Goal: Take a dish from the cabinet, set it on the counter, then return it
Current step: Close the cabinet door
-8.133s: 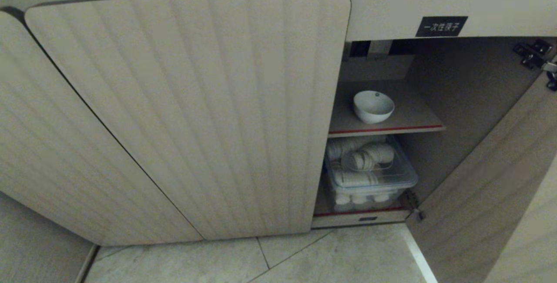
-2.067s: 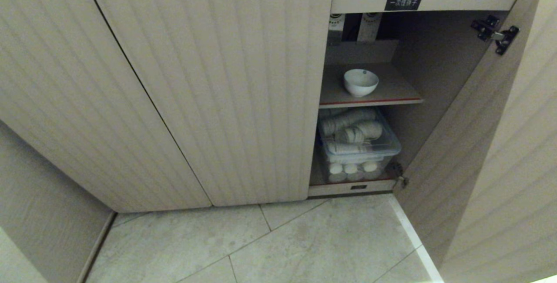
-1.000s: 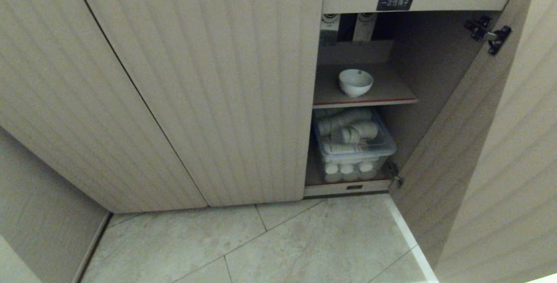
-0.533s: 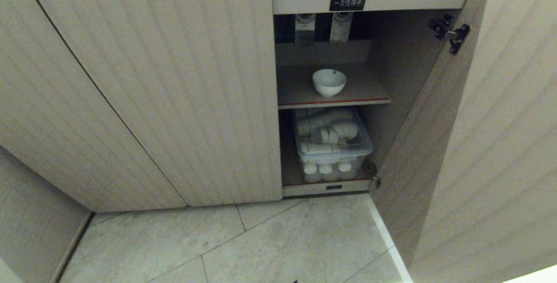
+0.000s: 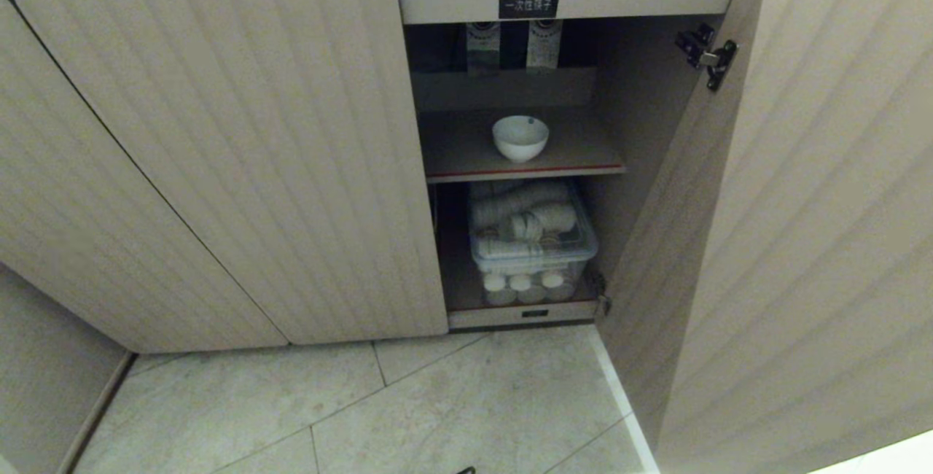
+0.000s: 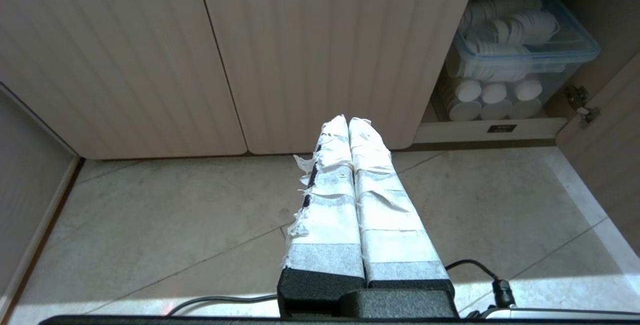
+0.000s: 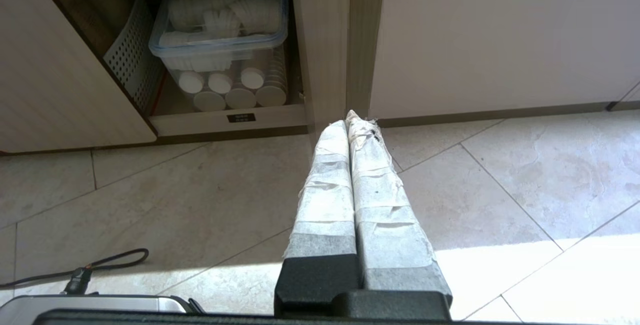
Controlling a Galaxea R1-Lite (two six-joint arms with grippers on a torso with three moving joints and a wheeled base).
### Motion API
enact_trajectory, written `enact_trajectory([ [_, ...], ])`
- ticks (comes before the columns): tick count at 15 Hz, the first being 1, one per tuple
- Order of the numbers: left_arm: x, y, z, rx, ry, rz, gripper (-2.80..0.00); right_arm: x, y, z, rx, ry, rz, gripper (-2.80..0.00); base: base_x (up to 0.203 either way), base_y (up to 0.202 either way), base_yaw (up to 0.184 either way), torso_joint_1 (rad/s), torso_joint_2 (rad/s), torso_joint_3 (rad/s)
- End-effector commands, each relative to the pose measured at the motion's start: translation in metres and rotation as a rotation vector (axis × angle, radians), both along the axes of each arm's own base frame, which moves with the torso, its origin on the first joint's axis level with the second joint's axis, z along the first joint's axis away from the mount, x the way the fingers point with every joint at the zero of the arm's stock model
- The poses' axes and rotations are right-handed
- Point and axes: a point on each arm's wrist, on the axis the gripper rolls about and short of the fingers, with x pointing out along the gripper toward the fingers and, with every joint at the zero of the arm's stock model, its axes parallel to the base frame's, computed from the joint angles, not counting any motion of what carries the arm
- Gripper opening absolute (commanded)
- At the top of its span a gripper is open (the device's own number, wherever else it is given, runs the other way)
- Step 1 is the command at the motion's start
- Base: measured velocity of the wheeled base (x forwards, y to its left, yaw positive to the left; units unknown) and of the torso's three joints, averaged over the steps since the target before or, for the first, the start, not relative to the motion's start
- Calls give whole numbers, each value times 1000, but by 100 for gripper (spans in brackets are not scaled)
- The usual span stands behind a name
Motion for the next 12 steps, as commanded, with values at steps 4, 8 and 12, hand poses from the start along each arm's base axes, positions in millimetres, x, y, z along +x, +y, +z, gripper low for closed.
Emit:
enact_trajectory([
  [4,0,0,0,-1,-1,1,-280,0,0,0,0,0,0,-280,0,0,0,0,0,0],
  [8,0,0,0,-1,-1,1,-280,0,0,0,0,0,0,-280,0,0,0,0,0,0],
  [12,0,0,0,-1,-1,1,-280,0,0,0,-1,2,1,-280,0,0,0,0,0,0],
])
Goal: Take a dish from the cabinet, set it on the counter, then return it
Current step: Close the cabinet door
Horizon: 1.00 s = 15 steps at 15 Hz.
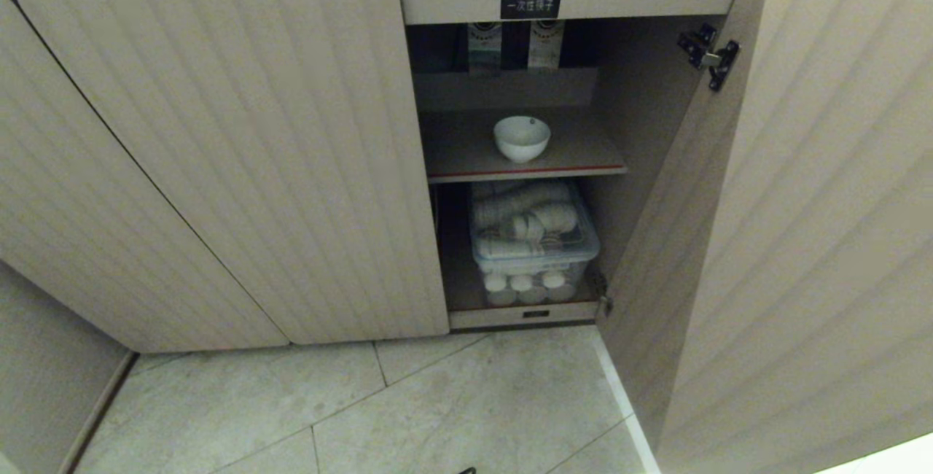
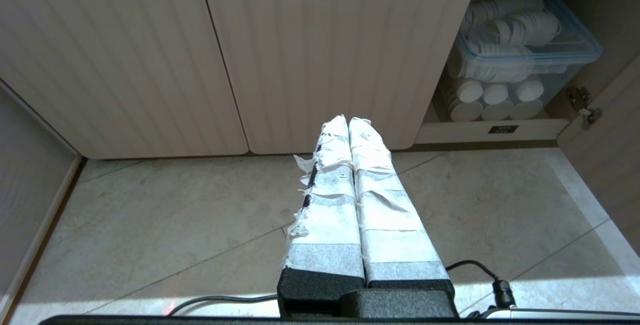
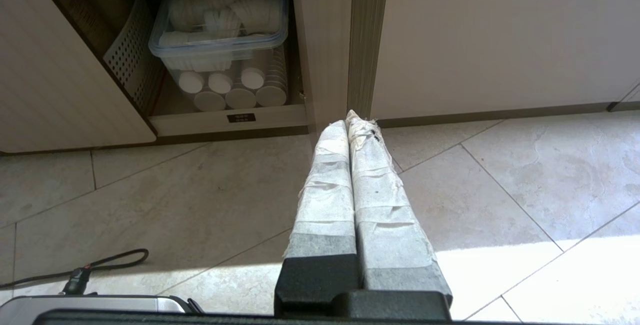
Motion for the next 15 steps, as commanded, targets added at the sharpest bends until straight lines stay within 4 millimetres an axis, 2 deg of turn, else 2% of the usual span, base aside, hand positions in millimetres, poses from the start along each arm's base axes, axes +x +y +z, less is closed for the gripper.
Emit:
enact_trajectory([
  [1,0,0,0,-1,-1,1,-280,0,0,0,0,0,1,-280,0,0,0,0,0,0],
  [9,0,0,0,-1,-1,1,-280,0,0,1,-5,-2,-3,-280,0,0,0,0,0,0],
  [12,0,0,0,-1,0,1,-280,-4,0,13,-5,-39,-3,-280,0,0,0,0,0,0],
  [15,0,0,0,-1,0,1,-280,-13,-1,35,0,-76,-62,-280,0,0,0,0,0,0],
])
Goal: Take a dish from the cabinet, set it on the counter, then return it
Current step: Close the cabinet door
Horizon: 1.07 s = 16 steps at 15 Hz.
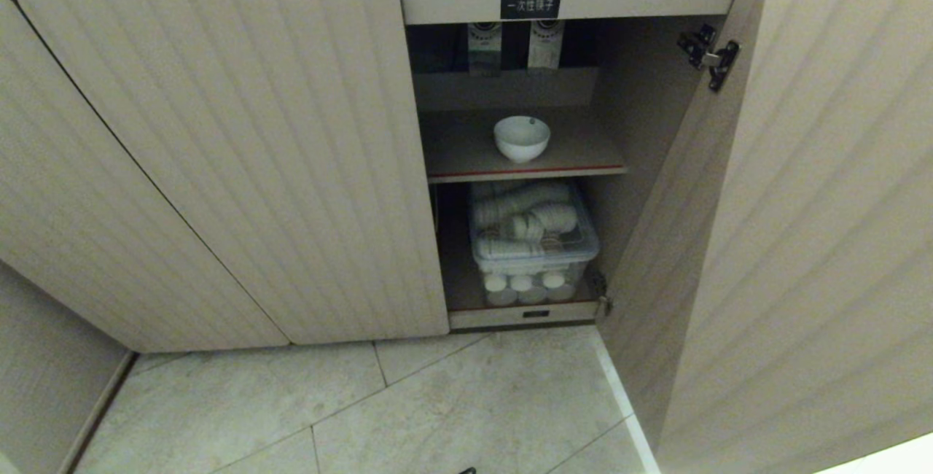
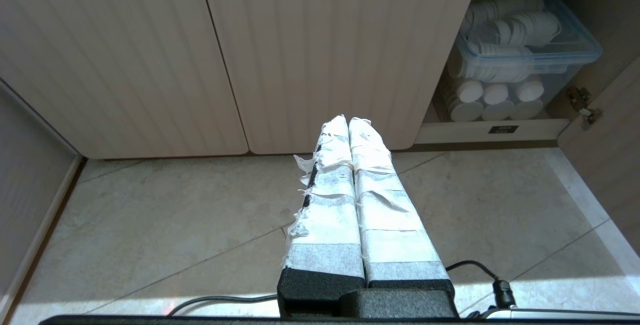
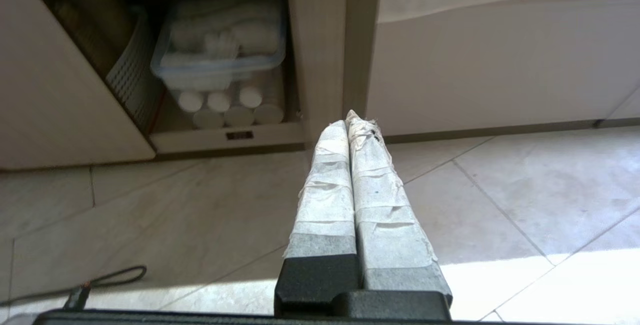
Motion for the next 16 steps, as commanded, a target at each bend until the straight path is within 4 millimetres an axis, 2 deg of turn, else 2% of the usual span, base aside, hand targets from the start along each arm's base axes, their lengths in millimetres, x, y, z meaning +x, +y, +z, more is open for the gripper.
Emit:
enact_trajectory([
  [1,0,0,0,-1,-1,1,-280,-5,-2,15,10,-20,-111,-280,0,0,0,0,0,0],
  [4,0,0,0,-1,-1,1,-280,-11,-6,32,30,-24,-292,-280,0,0,0,0,0,0],
  [8,0,0,0,-1,0,1,-280,-11,-7,41,34,-30,-308,-280,0,0,0,0,0,0],
  [13,0,0,0,-1,0,1,-280,12,-7,64,31,91,-407,-280,0,0,0,0,0,0],
  [15,0,0,0,-1,-1,1,-280,25,-6,73,50,111,-509,-280,0,0,0,0,0,0],
  [16,0,0,0,-1,0,1,-280,31,-6,81,65,98,-492,-280,0,0,0,0,0,0],
])
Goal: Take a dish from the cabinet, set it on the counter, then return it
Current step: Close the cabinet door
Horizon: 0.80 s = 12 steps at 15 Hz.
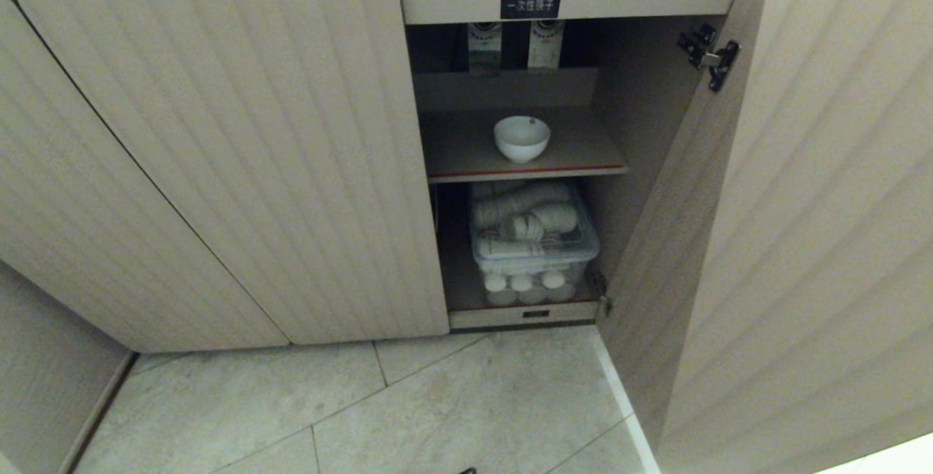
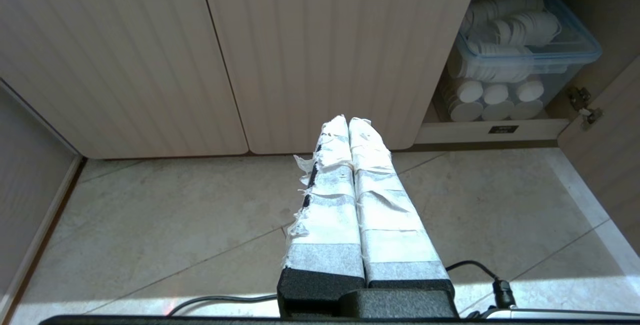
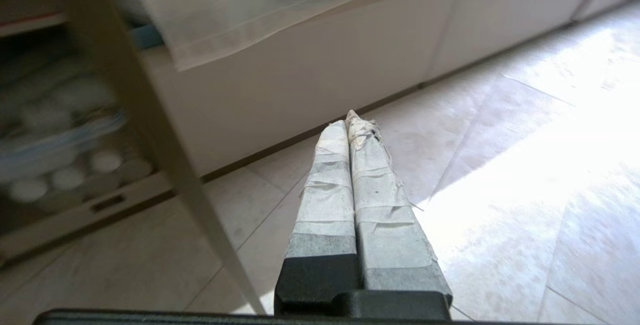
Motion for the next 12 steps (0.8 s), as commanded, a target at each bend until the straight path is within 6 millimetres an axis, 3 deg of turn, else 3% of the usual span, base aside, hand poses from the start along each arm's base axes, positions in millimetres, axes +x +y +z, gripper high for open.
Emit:
enact_trajectory([
  [1,0,0,0,-1,-1,1,-280,21,-1,18,20,18,29,-280,0,0,0,0,0,0],
  [5,0,0,0,-1,-2,1,-280,23,4,32,-8,-106,253,-280,0,0,0,0,0,0],
  [12,0,0,0,-1,-1,1,-280,25,4,33,1,-148,303,-280,0,0,0,0,0,0],
])
